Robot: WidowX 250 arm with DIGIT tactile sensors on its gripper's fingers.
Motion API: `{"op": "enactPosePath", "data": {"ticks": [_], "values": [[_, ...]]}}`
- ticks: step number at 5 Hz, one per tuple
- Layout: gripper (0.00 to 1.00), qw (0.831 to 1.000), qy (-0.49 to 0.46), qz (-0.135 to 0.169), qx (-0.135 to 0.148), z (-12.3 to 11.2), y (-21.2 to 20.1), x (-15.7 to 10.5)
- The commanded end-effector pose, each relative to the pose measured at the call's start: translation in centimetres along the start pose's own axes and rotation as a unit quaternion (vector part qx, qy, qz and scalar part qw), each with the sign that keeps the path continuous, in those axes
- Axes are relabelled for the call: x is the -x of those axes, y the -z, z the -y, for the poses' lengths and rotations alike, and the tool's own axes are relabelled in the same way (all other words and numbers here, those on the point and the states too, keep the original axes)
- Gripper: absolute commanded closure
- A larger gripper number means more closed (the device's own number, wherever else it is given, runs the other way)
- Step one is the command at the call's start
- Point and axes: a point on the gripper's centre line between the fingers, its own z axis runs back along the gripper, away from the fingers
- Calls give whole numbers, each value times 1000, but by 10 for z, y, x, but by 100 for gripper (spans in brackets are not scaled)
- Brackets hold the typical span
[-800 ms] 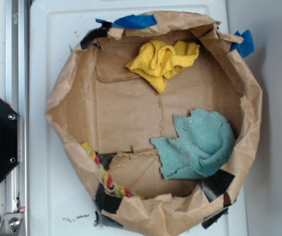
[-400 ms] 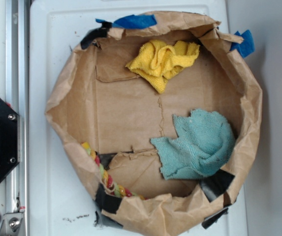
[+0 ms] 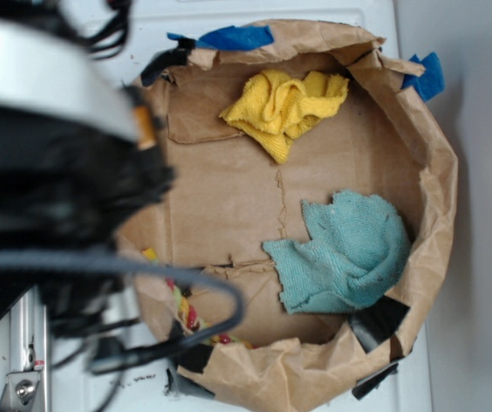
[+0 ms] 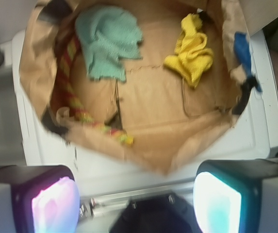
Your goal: Grab the yellow cloth.
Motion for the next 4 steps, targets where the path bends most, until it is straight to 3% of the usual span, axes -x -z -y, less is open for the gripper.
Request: {"op": "enactPosePath", "data": {"ticks": [1, 2, 3, 4], "values": [[0, 985, -158, 63, 8, -13, 12, -48], [0, 960, -266, 76, 34, -17, 20, -57], [0, 939, -334, 70, 47, -17, 28, -62], [0, 903, -427, 51, 12, -16, 39, -65]]}}
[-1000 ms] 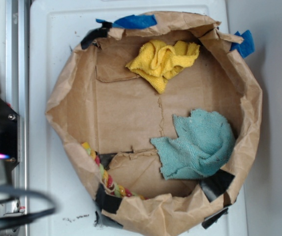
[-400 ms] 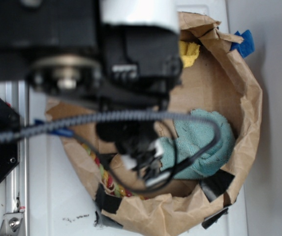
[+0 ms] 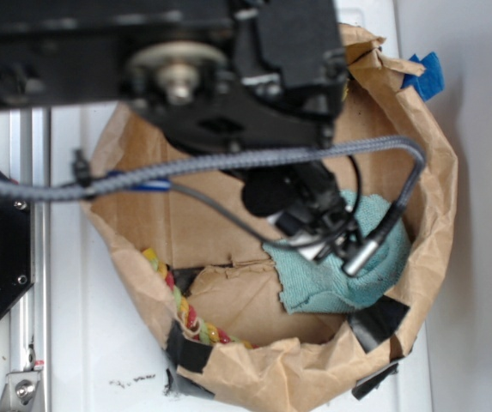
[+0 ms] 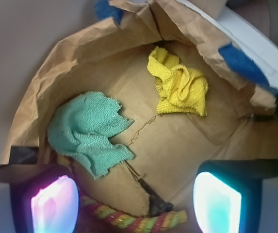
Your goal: Grab the yellow cloth.
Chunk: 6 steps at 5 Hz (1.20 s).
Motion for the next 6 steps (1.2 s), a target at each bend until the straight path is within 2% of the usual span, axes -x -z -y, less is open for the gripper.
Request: {"op": "enactPosePath", "data": {"ticks": [1, 3, 4, 5, 6], "values": [[0, 993, -110, 13, -33, -8, 3, -10], [0, 993, -110, 13, -33, -8, 3, -10], [0, 987, -152, 28, -34, -13, 41, -10], [0, 981, -176, 54, -57, -10, 67, -7], [0, 977, -187, 73, -69, -18, 80, -2]]}}
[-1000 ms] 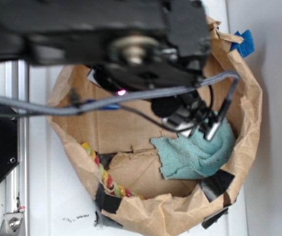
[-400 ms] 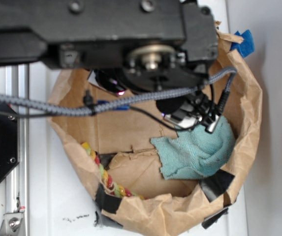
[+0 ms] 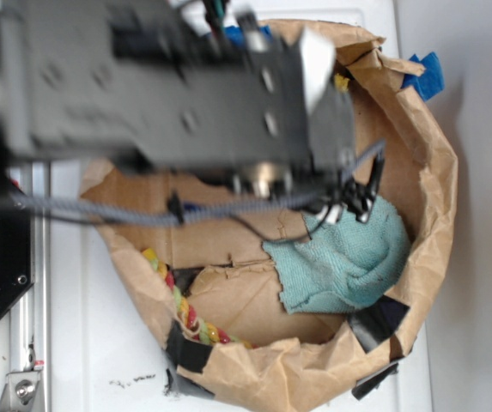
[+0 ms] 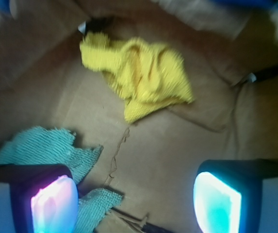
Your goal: Grab the yellow cloth.
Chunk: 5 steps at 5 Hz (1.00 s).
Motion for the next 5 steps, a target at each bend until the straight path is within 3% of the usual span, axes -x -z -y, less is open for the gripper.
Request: {"op": "enactPosePath", "data": {"ticks": [1, 2, 5], "values": [[0, 998, -18, 65, 14, -17, 7, -7], [0, 993, -21, 112, 15, -29, 11, -16], [0, 995, -6, 98, -4, -11, 37, -48]]}}
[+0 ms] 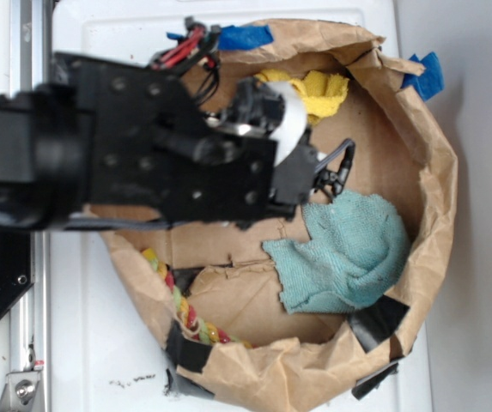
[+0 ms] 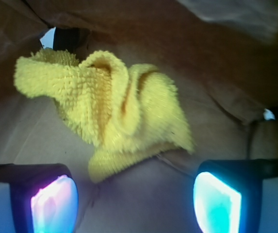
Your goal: Grab the yellow cloth.
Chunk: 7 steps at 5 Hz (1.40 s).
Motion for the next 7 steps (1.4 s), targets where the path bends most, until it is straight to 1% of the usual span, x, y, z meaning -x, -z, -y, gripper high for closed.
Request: {"op": "enactPosePath", "data": {"ticks": [1, 2, 3, 4, 5, 6, 7], "values": [[0, 1000, -18, 1, 12, 6, -1, -29], [0, 1000, -21, 11, 7, -2, -1, -33], [0, 1000, -17, 10, 15, -4, -1, -36], [0, 999, -3, 23, 24, -3, 2, -37], [0, 999, 10, 34, 24, -2, 9, -38], [0, 999, 10, 27, 14, 0, 17, -42], [0, 1000, 11, 27, -1, 0, 32, -43]]}}
